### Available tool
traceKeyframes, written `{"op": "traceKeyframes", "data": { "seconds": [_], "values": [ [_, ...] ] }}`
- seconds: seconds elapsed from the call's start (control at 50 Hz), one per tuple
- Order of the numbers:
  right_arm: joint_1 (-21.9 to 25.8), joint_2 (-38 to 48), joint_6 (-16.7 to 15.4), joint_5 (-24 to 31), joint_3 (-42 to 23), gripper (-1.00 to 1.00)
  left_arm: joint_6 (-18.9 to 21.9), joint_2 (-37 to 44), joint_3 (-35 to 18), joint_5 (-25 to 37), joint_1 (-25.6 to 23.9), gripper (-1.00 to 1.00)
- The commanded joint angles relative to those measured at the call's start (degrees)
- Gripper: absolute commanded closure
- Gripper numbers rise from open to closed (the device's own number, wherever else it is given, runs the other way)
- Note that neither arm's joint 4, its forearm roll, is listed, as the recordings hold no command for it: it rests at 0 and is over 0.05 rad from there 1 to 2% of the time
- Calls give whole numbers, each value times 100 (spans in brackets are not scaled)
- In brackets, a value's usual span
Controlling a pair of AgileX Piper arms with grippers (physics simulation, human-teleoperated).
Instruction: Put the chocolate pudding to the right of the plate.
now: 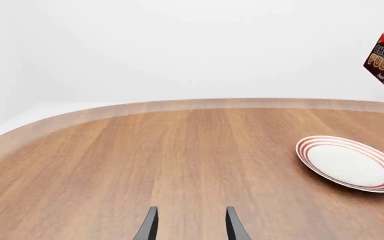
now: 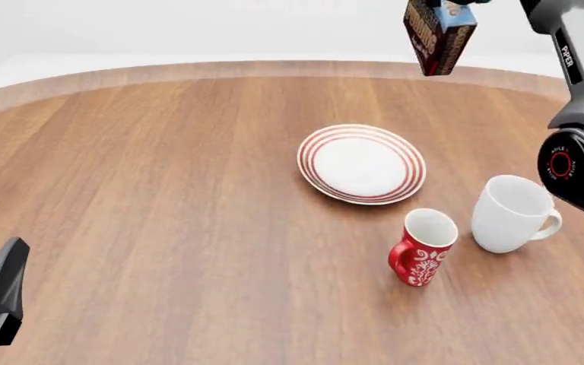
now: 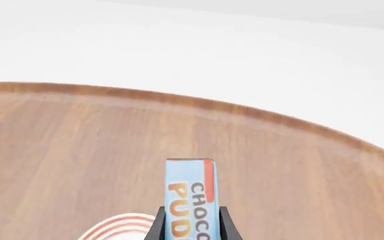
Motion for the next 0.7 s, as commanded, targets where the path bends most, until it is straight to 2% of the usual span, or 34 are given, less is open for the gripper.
{"op": "traceKeyframes", "data": {
  "seconds": [0.02, 0.04, 0.08, 0.12, 0.34, 0.52, 0.6, 0.7],
  "values": [
    [-421, -718, -139, -1101, 2051, 100, 0, 0, 0, 0, 0, -100],
    [-479, -846, -166, -1293, 2437, 100, 0, 0, 0, 0, 0, -100],
    [-514, -922, -167, -1397, 2642, 100, 0, 0, 0, 0, 0, -100],
    [-616, -1063, -267, -1653, 3115, 100, 0, 0, 0, 0, 0, -100],
    [-748, -1583, -524, -2223, 4408, 100, 0, 0, 0, 0, 0, -100],
    [-929, -1720, -746, -2527, 5026, 100, 0, 0, 0, 0, 0, -100],
    [-984, -1785, -664, -2594, 5134, 100, 0, 0, 0, 0, 0, -100],
    [-1031, -1776, -731, -2813, 5437, 100, 0, 0, 0, 0, 0, -100]
  ]
}}
